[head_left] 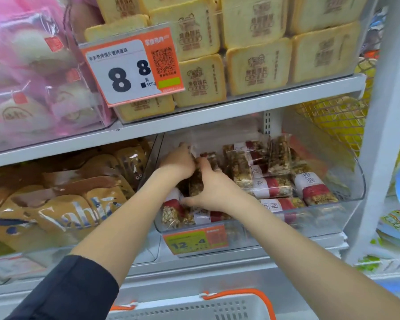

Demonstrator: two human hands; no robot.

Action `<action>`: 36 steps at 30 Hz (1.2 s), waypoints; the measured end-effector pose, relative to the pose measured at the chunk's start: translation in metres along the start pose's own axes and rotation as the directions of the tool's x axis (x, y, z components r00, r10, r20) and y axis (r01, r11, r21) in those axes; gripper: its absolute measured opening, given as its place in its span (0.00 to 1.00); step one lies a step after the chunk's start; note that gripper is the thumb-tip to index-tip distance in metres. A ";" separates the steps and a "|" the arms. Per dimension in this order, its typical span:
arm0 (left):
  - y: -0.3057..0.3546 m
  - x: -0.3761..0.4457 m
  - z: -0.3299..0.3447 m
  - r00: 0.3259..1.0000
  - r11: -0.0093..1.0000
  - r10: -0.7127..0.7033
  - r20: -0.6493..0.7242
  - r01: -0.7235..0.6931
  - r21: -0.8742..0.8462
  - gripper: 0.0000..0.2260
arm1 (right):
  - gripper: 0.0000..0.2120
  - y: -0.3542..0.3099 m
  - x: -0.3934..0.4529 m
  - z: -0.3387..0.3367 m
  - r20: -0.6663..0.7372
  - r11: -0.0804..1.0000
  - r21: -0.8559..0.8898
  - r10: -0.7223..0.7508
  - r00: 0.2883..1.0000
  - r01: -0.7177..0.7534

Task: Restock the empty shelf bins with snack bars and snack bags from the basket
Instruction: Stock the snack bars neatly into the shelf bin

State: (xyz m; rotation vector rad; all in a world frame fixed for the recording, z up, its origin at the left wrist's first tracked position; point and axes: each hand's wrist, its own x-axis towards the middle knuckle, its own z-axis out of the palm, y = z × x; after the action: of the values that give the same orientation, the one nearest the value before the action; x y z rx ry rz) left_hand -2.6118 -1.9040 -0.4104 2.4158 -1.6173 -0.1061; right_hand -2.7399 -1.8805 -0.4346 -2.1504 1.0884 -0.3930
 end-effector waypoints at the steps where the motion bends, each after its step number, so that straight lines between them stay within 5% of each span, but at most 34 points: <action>1: 0.000 0.000 -0.001 1.000 0.997 -0.018 -0.018 0.017 -0.074 0.23 | 0.51 0.000 0.002 0.002 -0.002 1.000 0.019 0.022 1.000 -0.022; 5: 0.000 0.003 -0.011 0.986 0.912 -0.071 -0.149 0.004 -0.409 0.14 | 0.36 0.010 -0.004 -0.015 -0.212 0.983 -0.172 0.031 0.977 -0.068; 8: -0.001 0.011 -0.016 0.986 0.662 -0.161 -0.049 0.071 -0.746 0.07 | 0.31 0.030 -0.018 -0.046 -0.414 0.891 -0.393 0.051 0.909 -0.229; 10: -0.001 0.019 -0.016 0.984 0.587 -0.180 0.011 0.117 -0.801 0.10 | 0.32 0.043 -0.025 -0.060 -0.485 0.846 -0.445 0.049 0.873 -0.295; 14: 0.003 0.029 -0.013 0.973 0.707 -0.177 0.151 0.232 -0.668 0.14 | 0.31 0.055 -0.031 -0.064 -0.532 0.815 -0.486 0.010 0.847 -0.316; 17: 0.001 0.037 -0.004 0.992 0.987 -0.049 -0.116 0.030 -0.155 0.08 | 0.31 0.059 -0.030 -0.064 -0.536 0.830 -0.471 -0.002 0.844 -0.297; 19: -0.004 0.043 0.003 0.949 0.991 0.131 -0.285 -0.115 0.071 0.08 | 0.31 0.061 -0.028 -0.065 -0.537 0.840 -0.459 -0.003 0.844 -0.289; 21: -0.009 0.049 0.005 0.945 0.974 0.225 -0.235 -0.222 0.039 0.11 | 0.31 0.063 -0.027 -0.067 -0.537 0.841 -0.460 -0.008 0.843 -0.285; 25: -0.017 0.052 0.006 0.927 0.921 0.367 0.072 -0.373 0.107 0.20 | 0.31 0.064 -0.029 -0.066 -0.519 0.848 -0.460 -0.016 0.854 -0.263; 29: -0.011 0.061 0.002 0.948 0.933 0.317 0.030 -0.318 0.167 0.10 | 0.31 0.064 -0.032 -0.062 -0.504 0.836 -0.492 -0.046 0.862 -0.243; 36: -0.015 0.052 -0.004 0.944 0.933 0.330 -0.025 -0.322 0.158 0.21 | 0.31 0.065 -0.031 -0.061 -0.509 0.863 -0.454 -0.048 0.859 -0.221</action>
State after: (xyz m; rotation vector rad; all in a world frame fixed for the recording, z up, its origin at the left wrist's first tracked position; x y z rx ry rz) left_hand -2.5778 -1.9456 -0.4065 2.1910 -2.0426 0.1395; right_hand -2.8291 -1.9098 -0.4347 -2.5011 1.7429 -0.7303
